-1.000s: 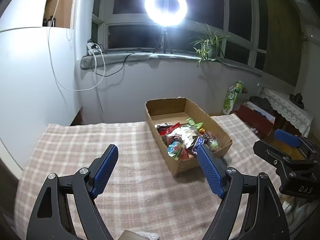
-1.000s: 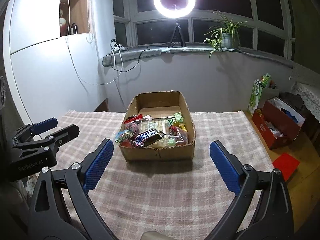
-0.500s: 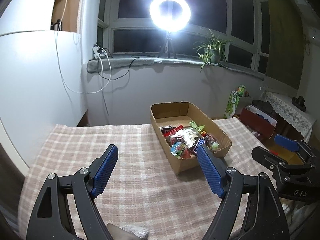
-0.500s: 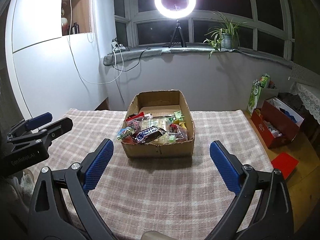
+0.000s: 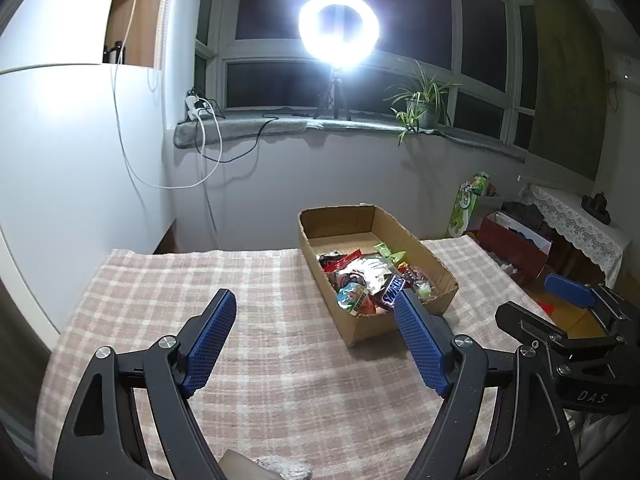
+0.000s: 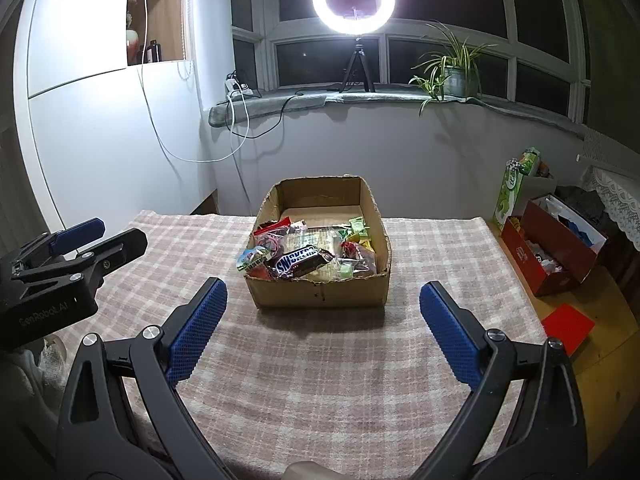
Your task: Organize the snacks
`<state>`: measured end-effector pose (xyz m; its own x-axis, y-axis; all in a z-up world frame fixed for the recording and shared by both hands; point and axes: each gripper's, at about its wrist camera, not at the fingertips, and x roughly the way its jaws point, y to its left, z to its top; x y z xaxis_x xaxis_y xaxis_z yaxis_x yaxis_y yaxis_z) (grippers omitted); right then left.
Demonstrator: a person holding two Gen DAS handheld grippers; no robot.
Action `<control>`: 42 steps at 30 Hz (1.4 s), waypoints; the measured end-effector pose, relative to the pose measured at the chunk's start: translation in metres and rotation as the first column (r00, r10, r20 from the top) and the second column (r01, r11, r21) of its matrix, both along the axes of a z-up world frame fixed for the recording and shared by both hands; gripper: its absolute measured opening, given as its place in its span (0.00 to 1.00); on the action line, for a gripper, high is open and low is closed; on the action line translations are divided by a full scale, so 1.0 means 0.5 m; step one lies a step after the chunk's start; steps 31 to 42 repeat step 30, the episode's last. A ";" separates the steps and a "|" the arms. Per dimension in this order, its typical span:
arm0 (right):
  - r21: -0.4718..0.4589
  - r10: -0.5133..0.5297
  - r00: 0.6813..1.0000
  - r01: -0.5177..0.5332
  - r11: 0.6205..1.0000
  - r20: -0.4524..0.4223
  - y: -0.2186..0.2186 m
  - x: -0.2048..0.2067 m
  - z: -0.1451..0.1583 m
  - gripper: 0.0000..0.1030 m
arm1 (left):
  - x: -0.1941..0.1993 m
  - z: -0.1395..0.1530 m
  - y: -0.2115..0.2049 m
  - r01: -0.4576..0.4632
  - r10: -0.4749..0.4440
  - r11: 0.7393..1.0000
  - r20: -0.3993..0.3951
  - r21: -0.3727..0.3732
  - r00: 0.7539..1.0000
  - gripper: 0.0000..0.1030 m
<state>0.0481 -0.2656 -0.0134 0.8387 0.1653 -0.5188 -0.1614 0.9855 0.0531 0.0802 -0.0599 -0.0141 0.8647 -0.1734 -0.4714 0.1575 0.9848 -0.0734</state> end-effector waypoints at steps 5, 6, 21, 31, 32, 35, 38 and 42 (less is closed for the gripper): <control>-0.005 0.006 1.000 -0.006 1.000 -0.007 0.004 -0.001 -0.002 0.96 | -0.001 0.000 -0.002 0.001 -0.001 1.000 -0.002 0.001 1.000 0.79; -0.005 0.008 1.000 -0.008 1.000 -0.009 0.005 -0.002 -0.003 0.96 | -0.001 -0.001 -0.003 0.001 -0.001 1.000 -0.003 0.002 1.000 0.79; -0.007 0.009 1.000 -0.009 1.000 -0.024 0.011 0.003 -0.013 0.96 | 0.006 -0.010 -0.004 0.002 -0.002 1.000 -0.016 -0.003 1.000 0.79; -0.014 0.010 0.999 -0.011 1.000 -0.043 0.009 0.011 -0.029 0.96 | 0.012 -0.018 -0.001 0.001 -0.001 1.000 -0.021 -0.004 1.000 0.79; -0.014 0.010 0.999 -0.011 1.000 -0.043 0.009 0.011 -0.029 0.96 | 0.012 -0.018 -0.001 0.001 -0.001 1.000 -0.021 -0.004 1.000 0.79; -0.014 0.010 0.999 -0.011 1.000 -0.043 0.009 0.011 -0.029 0.96 | 0.012 -0.018 -0.001 0.001 -0.001 1.000 -0.021 -0.004 1.000 0.79; -0.014 0.010 0.999 -0.011 1.000 -0.043 0.009 0.011 -0.029 0.96 | 0.012 -0.018 -0.001 0.001 -0.001 1.000 -0.021 -0.004 1.000 0.79; -0.014 0.010 0.999 -0.011 1.000 -0.043 0.009 0.011 -0.029 0.96 | 0.012 -0.018 -0.001 0.001 -0.001 1.000 -0.021 -0.004 1.000 0.79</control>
